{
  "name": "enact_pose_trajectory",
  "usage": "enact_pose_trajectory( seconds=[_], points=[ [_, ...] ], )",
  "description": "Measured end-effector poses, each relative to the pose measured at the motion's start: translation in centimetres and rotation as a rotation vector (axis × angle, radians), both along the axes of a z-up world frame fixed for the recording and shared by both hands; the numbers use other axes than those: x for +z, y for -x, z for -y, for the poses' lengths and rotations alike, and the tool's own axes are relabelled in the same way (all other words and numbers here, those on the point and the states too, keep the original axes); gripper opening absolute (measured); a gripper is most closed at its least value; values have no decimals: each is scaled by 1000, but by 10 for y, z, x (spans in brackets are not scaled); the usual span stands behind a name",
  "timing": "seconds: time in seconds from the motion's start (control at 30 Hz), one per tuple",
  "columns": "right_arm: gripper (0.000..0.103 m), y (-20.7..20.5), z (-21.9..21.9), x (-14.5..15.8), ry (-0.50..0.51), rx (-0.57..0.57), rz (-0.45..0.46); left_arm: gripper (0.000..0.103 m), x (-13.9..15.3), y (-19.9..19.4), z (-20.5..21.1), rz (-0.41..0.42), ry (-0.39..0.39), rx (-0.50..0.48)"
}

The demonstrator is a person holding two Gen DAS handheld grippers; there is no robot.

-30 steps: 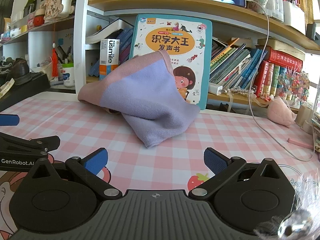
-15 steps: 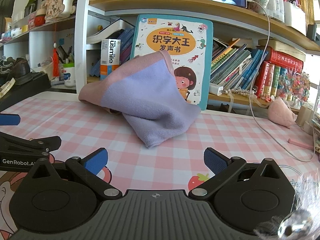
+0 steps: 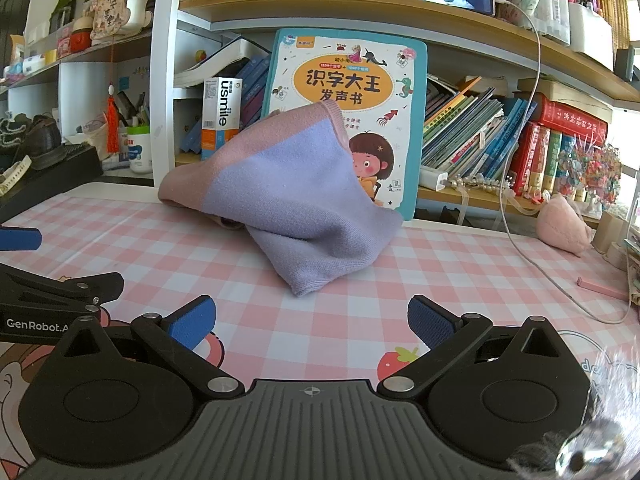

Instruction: Fold clothes

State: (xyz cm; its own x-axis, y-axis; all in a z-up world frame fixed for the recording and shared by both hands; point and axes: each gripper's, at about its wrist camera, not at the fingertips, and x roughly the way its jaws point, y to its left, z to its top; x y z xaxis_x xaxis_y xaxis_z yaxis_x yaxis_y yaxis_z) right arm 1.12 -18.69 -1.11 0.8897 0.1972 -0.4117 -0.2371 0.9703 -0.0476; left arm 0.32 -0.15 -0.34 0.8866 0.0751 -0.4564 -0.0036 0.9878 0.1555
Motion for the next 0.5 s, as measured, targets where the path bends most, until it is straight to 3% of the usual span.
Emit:
enact_pose_trajectory(
  seconds=[0.5],
  points=[
    [103, -2, 0, 0, 0, 0, -12, 103, 0, -2, 1, -10, -6, -1]
  ],
)
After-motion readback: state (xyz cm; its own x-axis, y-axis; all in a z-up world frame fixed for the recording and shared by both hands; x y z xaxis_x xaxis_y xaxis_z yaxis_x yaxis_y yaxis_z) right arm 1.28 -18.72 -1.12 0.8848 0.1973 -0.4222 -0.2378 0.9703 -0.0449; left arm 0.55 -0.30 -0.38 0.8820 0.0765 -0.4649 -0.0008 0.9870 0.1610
